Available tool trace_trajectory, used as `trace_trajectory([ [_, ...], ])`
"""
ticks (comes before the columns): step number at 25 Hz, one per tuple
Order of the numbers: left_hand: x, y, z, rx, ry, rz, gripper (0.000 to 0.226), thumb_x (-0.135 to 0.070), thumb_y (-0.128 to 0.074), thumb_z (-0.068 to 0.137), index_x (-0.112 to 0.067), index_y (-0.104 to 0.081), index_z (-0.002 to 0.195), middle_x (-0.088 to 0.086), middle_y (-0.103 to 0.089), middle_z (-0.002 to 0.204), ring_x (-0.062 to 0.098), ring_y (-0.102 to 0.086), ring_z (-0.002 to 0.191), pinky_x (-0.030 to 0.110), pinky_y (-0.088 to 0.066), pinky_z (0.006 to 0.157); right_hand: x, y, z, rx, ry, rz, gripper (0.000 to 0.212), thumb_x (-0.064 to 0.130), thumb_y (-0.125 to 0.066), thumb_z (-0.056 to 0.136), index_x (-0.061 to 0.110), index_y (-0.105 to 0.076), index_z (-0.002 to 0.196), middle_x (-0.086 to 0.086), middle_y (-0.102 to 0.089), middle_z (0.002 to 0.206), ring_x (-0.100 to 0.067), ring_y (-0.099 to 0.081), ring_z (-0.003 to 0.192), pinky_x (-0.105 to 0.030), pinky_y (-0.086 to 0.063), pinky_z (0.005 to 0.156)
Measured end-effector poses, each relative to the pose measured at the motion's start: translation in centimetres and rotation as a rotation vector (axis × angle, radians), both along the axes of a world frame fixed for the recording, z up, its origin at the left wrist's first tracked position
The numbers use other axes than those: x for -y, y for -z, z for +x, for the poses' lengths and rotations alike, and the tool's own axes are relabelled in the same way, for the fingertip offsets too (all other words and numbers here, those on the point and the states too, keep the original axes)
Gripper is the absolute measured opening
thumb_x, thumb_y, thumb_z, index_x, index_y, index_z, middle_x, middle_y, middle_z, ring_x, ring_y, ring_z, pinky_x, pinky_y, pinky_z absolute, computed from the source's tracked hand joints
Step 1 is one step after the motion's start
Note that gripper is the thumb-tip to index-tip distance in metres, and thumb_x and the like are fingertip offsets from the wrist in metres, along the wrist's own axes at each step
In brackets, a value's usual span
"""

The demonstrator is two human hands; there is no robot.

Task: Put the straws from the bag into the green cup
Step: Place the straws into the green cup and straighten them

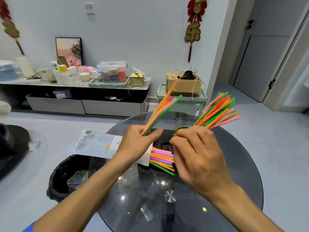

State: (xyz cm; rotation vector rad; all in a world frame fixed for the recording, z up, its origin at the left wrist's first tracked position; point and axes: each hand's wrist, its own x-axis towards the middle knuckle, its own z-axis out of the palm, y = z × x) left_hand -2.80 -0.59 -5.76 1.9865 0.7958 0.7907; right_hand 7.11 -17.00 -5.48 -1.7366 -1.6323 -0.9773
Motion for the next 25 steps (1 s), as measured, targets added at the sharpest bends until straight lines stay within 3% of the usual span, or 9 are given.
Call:
trace_trajectory([
  [2, 0.7, -1.1, -0.1, 0.326, 0.076, -0.236, 0.049, -0.027, -0.075, 0.081, -0.013, -0.041, 0.049, 0.006, -0.038, 0.047, 0.016, -0.039, 0.044, 0.027, -0.039, 0.049, -0.1, -0.1, -0.5, -0.232, -0.101, 0.095, 0.005, 0.008, -0.062, 0.081, 0.008, -0.066, 0.083, -0.004, -0.065, 0.083, -0.028, -0.058, 0.076, -0.036, -0.044, 0.071],
  [3, 1.4, -0.9, 0.2, 0.358, 0.126, -0.29, 0.047, -0.018, -0.076, 0.08, -0.015, -0.041, 0.049, 0.004, -0.038, 0.046, 0.015, -0.041, 0.043, 0.026, -0.041, 0.049, -0.4, 0.1, -0.4, -0.395, -0.133, 0.102, 0.004, 0.009, -0.062, 0.08, 0.01, -0.064, 0.083, -0.001, -0.063, 0.081, -0.025, -0.057, 0.074, -0.036, -0.044, 0.068],
  [6, 3.9, 3.1, 1.1, 0.161, 0.19, -0.345, 0.038, -0.002, -0.074, 0.079, -0.011, -0.047, 0.054, -0.002, -0.039, 0.046, 0.01, -0.041, 0.043, 0.026, -0.038, 0.052, -1.3, 0.9, -0.3, -0.954, -0.151, 0.026, 0.024, 0.023, -0.065, 0.075, 0.022, -0.06, 0.099, 0.006, -0.064, 0.09, -0.015, -0.058, 0.081, -0.038, -0.051, 0.072],
  [10, 5.7, 4.7, 2.3, 0.12, 0.313, -0.334, 0.013, 0.001, -0.068, 0.081, -0.012, -0.072, 0.079, -0.01, -0.069, 0.062, 0.0, -0.063, 0.06, 0.019, -0.05, 0.058, -1.7, 1.1, 0.1, -1.275, -0.227, -0.174, 0.032, 0.045, -0.072, 0.07, 0.036, -0.066, 0.1, 0.002, -0.073, 0.09, -0.012, -0.061, 0.076, -0.045, -0.054, 0.082],
  [13, 6.6, 3.7, 3.5, 0.159, 0.36, -0.294, 0.026, -0.003, -0.067, 0.076, -0.026, -0.067, 0.088, -0.017, -0.074, 0.078, -0.003, -0.069, 0.079, 0.018, -0.055, 0.068, -1.9, 0.7, 0.4, -1.264, -0.28, -0.18, 0.002, 0.028, -0.071, 0.085, 0.028, -0.071, 0.088, 0.01, -0.074, 0.083, -0.009, -0.069, 0.081, -0.04, -0.055, 0.082],
  [15, 6.5, 3.7, 4.2, 0.118, 0.268, -0.254, 0.021, -0.018, -0.072, 0.065, -0.03, -0.064, 0.08, -0.017, -0.072, 0.07, -0.001, -0.066, 0.069, 0.023, -0.053, 0.063, -1.9, 0.5, 1.1, -1.184, -0.218, -0.092, 0.012, 0.031, -0.067, 0.089, 0.024, -0.071, 0.08, 0.011, -0.074, 0.075, -0.008, -0.068, 0.072, -0.037, -0.054, 0.07],
  [17, 5.6, 3.8, 4.7, 0.075, 0.142, -0.182, 0.033, -0.029, -0.077, 0.056, -0.032, -0.061, 0.085, -0.011, -0.071, 0.079, 0.01, -0.067, 0.075, 0.035, -0.057, 0.068, -1.9, -0.4, 2.6, -1.233, -0.185, 0.19, 0.02, 0.034, -0.063, 0.091, 0.021, -0.072, 0.079, 0.002, -0.076, 0.076, -0.013, -0.069, 0.067, -0.036, -0.053, 0.064],
  [20, 4.0, 3.5, 4.8, 0.125, 0.02, -0.201, 0.05, -0.017, -0.083, 0.068, -0.032, -0.054, 0.106, -0.007, -0.061, 0.109, 0.013, -0.058, 0.102, 0.014, -0.052, 0.067, -2.1, -2.1, 5.8, -1.263, -0.129, 0.564, 0.028, 0.029, -0.058, 0.097, 0.006, -0.071, 0.086, -0.005, -0.076, 0.081, -0.016, -0.069, 0.066, -0.034, -0.054, 0.06],
  [25, 3.2, 4.1, 4.4, 0.073, -0.013, -0.195, 0.044, -0.013, -0.077, 0.075, -0.028, -0.055, 0.11, -0.009, -0.06, 0.11, 0.011, -0.056, 0.105, 0.022, -0.045, 0.079, -4.2, -0.3, 6.7, -1.156, 0.115, 0.361, 0.034, 0.038, -0.063, 0.092, 0.008, -0.067, 0.076, 0.005, -0.064, 0.064, -0.017, -0.061, 0.061, -0.039, -0.051, 0.06],
])
